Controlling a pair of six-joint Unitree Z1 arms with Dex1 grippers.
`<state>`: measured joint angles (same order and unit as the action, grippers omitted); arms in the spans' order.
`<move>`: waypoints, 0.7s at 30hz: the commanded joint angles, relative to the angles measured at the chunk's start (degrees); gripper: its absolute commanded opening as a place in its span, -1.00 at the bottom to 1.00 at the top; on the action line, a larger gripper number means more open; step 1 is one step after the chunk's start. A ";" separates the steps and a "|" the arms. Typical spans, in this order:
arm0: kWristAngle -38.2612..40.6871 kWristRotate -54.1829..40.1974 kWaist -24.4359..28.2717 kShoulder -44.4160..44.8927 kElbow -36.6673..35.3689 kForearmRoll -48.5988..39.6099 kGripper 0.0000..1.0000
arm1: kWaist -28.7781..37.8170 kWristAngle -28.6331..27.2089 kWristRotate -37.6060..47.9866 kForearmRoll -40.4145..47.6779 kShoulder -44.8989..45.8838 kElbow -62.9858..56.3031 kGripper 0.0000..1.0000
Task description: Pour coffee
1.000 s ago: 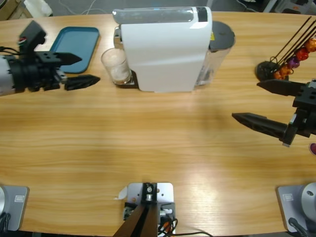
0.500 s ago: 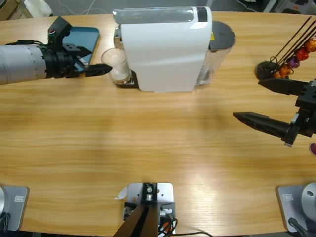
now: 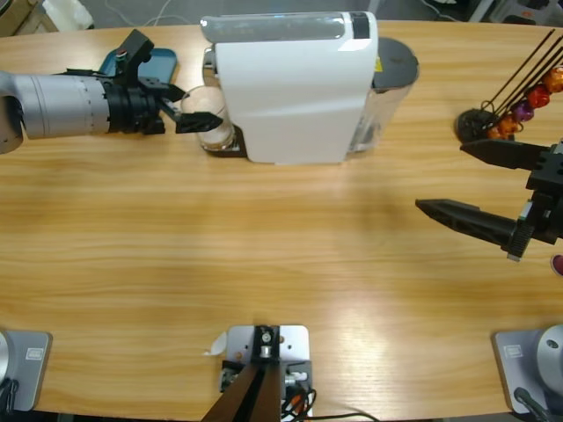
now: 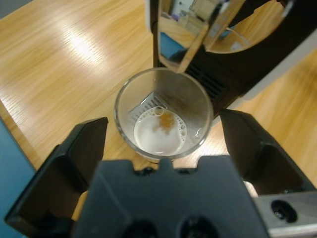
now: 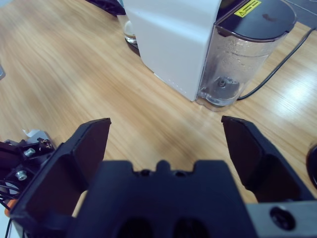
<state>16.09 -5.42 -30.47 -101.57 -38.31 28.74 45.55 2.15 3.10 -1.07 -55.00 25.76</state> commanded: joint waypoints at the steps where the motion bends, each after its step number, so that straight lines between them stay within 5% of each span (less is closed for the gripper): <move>1: 1.57 0.24 0.76 -4.64 -1.10 0.79 0.99 | 0.41 0.31 -0.13 0.28 0.68 -1.59 1.00; 9: 2.70 0.32 0.76 -5.57 -3.06 0.79 0.95 | 0.41 0.38 -0.11 0.28 0.61 -1.52 1.00; 12: 2.72 0.32 0.76 -5.80 -3.09 0.79 0.63 | 0.41 0.38 -0.11 0.28 0.68 -1.50 1.00; 21: 4.30 0.41 0.76 -7.24 -3.09 0.44 0.61 | 0.41 0.33 -0.11 0.28 0.77 -1.55 1.00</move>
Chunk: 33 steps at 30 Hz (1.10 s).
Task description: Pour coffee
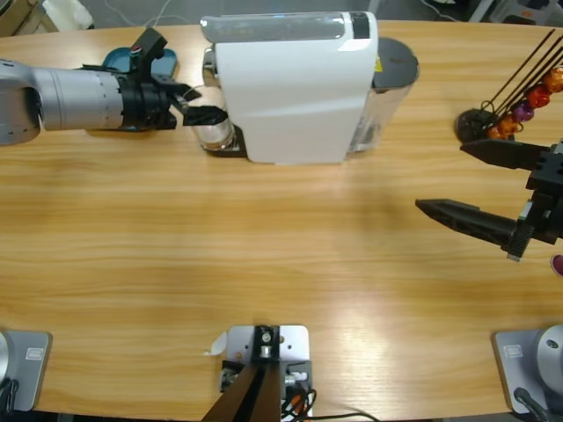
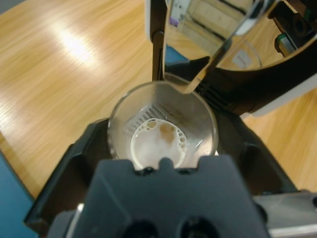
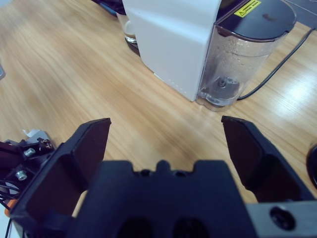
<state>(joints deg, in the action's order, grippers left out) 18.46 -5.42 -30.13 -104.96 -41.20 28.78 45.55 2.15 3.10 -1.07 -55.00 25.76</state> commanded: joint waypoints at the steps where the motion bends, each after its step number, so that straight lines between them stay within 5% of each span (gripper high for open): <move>1: 1.97 0.41 0.43 -4.00 -0.19 0.40 0.61 | 0.41 0.31 -0.11 0.28 0.77 -1.57 1.00; 8: 2.11 0.41 0.69 -2.79 -0.10 0.18 0.05 | 0.41 0.31 -0.11 0.28 0.77 -1.55 1.00; 17: 1.51 -0.13 4.10 3.49 0.07 -5.87 0.06 | 0.41 0.36 -0.11 0.28 0.88 -1.55 1.00; 23: -3.37 -0.47 12.61 9.55 -0.60 -8.91 0.06 | 0.41 0.40 -0.11 0.28 1.30 -1.66 1.00; 33: -3.87 -0.29 24.84 1.03 -7.77 -9.18 0.05 | 0.41 0.52 -0.03 0.28 1.56 -1.71 1.00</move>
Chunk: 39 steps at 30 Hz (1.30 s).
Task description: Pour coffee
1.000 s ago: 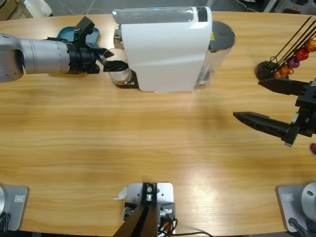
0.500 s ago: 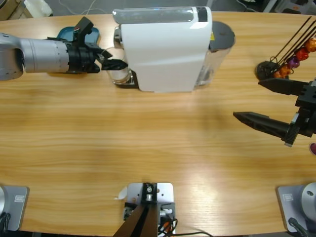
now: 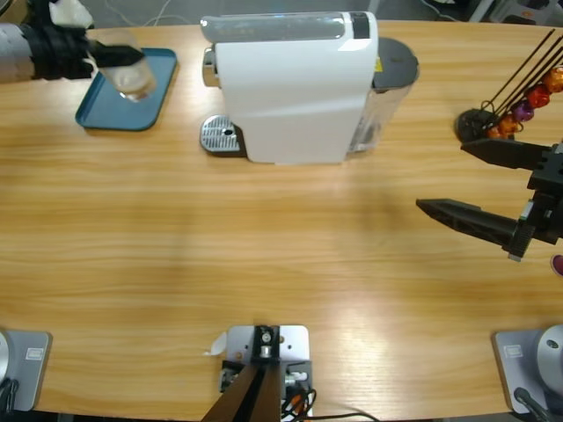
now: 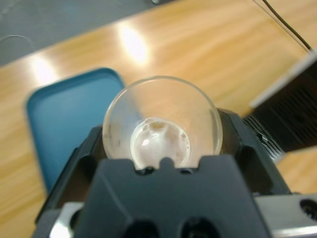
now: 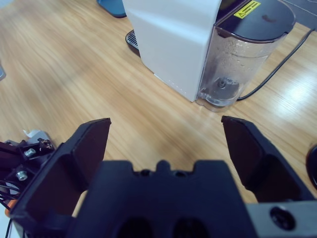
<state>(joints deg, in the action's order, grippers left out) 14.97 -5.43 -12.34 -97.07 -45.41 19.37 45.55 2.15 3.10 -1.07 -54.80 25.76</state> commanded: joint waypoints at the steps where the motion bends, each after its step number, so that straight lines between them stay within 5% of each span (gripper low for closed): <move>1: -0.28 -0.28 7.61 -7.80 -3.94 0.31 0.06 | 0.41 0.57 -0.03 0.28 1.40 -1.73 1.00; 20: 1.66 0.77 9.61 -16.40 -5.95 -0.74 0.08 | 0.41 0.48 0.06 0.36 1.20 -1.76 1.00; 21: 1.76 0.77 9.54 -16.40 -5.86 -0.86 0.13 | 0.41 0.48 0.06 0.36 1.19 -1.76 1.00; 25: 2.01 0.77 9.52 -15.92 -5.18 -1.18 0.94 | 0.41 0.40 0.06 0.36 1.19 -1.76 1.00; 34: 2.01 0.16 9.08 -8.59 -3.08 -2.69 0.98 | 0.41 0.31 0.06 0.36 0.91 -1.75 1.00; 39: 1.45 -1.88 5.06 7.93 -6.95 -21.31 0.98 | 0.41 0.48 0.03 0.36 0.06 -1.50 1.00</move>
<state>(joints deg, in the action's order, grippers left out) 16.32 -5.20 -3.23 -106.06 -50.36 15.63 45.55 2.15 3.11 -1.06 -54.79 25.75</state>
